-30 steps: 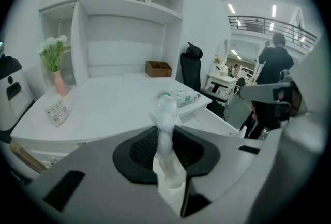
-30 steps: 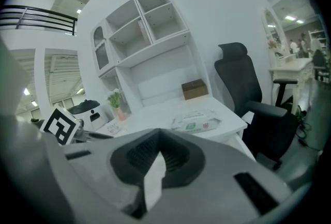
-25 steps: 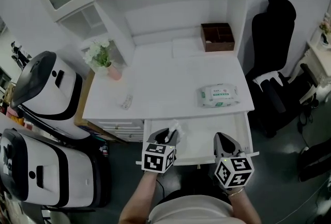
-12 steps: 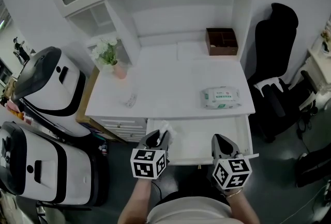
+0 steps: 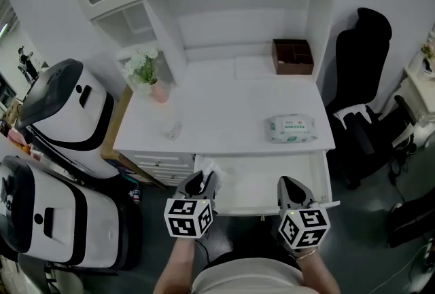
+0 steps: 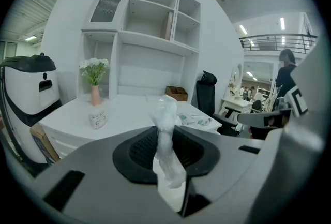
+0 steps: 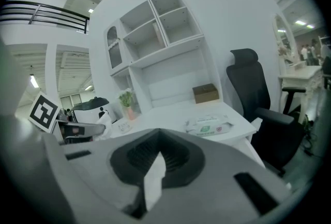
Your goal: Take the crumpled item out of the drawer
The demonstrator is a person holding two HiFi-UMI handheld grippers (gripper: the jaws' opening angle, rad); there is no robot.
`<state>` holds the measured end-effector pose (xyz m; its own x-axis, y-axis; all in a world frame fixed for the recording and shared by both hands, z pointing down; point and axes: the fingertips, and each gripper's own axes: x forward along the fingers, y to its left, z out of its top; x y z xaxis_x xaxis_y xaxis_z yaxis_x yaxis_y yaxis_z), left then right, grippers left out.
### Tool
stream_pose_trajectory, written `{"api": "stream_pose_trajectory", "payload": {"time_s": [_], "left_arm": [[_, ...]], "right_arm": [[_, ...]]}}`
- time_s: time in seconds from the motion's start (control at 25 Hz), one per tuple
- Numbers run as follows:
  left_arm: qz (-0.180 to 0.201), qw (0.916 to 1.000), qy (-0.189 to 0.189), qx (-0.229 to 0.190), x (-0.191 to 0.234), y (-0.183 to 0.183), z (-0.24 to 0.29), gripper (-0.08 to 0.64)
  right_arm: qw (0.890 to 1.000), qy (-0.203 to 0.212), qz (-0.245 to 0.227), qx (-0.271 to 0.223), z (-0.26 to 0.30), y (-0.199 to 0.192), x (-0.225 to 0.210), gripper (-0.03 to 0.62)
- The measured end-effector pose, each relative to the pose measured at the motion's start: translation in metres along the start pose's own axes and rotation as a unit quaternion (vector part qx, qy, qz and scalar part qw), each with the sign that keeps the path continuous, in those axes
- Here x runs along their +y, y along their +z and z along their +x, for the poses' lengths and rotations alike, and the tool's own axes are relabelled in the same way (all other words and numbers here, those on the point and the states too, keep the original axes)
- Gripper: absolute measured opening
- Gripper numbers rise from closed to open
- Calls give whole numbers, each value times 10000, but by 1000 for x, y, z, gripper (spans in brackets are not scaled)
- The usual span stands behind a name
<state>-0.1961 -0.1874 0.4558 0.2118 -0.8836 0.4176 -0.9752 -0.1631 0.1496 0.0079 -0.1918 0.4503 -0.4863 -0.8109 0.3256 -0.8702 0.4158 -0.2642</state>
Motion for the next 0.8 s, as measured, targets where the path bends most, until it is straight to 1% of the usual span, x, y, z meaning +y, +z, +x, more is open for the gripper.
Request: {"api": "stream_pose_trajectory", "payload": {"time_s": [0.32,0.56,0.8], "left_arm": [[-70,9999,0,-146,3,7,-9,78],[-134,9998,-73,-149,2,8,-11,80],[-132,9998,-94,-153,2,9,-11,80]], "right_arm": [[9998,-46,-48,-190,-5,7,0,2],[9999,68,-50,-143,-4,5,6,2],[9999,-15,-53,-122,-6,4,5,2]]}}
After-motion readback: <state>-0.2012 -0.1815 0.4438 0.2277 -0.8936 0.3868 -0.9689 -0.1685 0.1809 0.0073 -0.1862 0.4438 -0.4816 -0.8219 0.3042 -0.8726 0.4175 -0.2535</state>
